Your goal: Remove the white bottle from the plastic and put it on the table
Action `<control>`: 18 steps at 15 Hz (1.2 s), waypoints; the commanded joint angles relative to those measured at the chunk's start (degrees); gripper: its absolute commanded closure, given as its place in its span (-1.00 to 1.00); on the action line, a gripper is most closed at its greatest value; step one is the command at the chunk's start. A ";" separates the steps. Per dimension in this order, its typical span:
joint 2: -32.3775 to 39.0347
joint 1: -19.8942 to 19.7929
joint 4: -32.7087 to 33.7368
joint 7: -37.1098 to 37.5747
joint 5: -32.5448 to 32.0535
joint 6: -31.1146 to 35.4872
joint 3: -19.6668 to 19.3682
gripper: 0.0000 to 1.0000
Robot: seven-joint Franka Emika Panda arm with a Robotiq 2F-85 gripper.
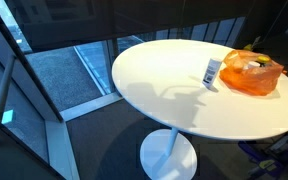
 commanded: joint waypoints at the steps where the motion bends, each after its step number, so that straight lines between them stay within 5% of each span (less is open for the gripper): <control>1: 5.18 0.88 4.91 0.94 -0.15 -1.34 -0.62 -1.00; 9: 15.24 -0.13 14.96 3.00 -0.72 -1.18 -1.19 -1.00; 18: 23.78 -4.55 20.28 6.39 -1.47 4.58 -6.23 -1.00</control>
